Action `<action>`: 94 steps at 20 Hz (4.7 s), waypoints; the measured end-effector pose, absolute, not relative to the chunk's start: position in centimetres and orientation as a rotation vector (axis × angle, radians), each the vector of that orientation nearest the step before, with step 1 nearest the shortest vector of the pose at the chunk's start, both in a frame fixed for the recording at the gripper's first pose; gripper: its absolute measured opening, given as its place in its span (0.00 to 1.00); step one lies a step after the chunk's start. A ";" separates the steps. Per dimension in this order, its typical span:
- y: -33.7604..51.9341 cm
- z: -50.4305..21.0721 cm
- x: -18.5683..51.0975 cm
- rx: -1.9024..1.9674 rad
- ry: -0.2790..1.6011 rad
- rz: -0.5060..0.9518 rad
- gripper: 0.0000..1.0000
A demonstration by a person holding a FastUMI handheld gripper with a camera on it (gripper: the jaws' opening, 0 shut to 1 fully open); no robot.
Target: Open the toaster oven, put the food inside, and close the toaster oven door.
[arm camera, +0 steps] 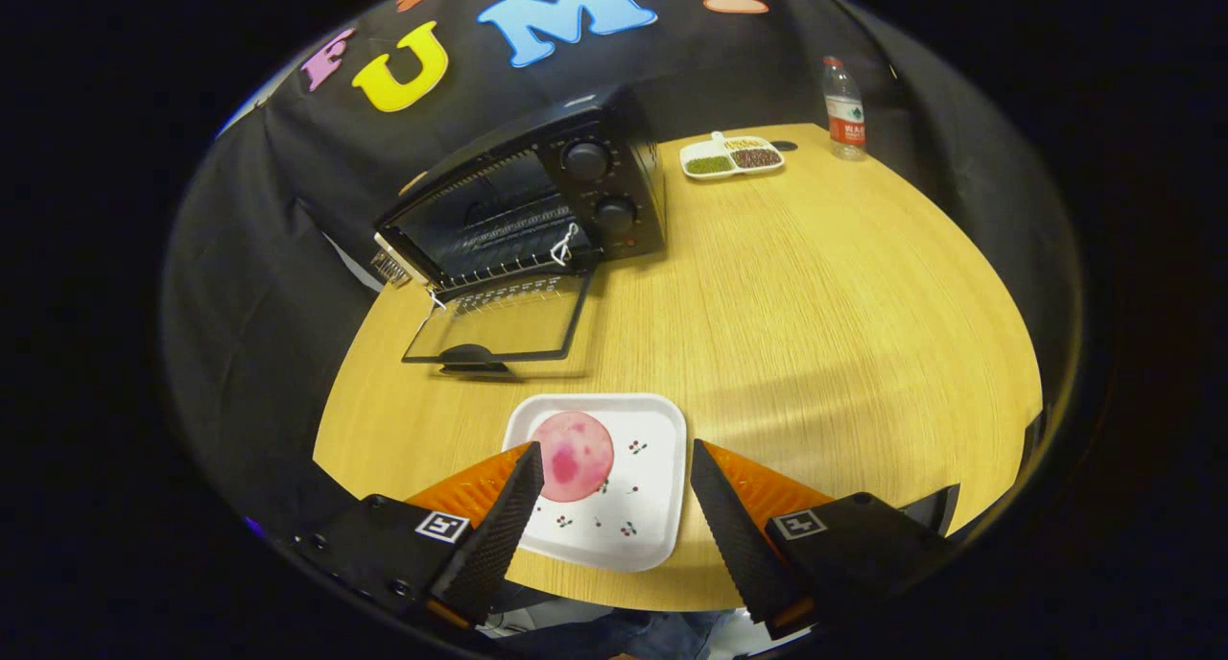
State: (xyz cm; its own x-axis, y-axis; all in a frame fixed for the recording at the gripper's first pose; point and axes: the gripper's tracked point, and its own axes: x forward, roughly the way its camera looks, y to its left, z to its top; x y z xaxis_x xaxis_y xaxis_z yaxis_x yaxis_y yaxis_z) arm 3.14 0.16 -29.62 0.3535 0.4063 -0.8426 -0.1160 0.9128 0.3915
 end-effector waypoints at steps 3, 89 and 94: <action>-0.7 -31.6 2.4 0.277 1.271 0.350 0.96; 20.8 -30.9 25.4 1.303 0.623 -0.378 0.04; 21.8 -29.2 25.5 1.342 0.607 -0.304 0.37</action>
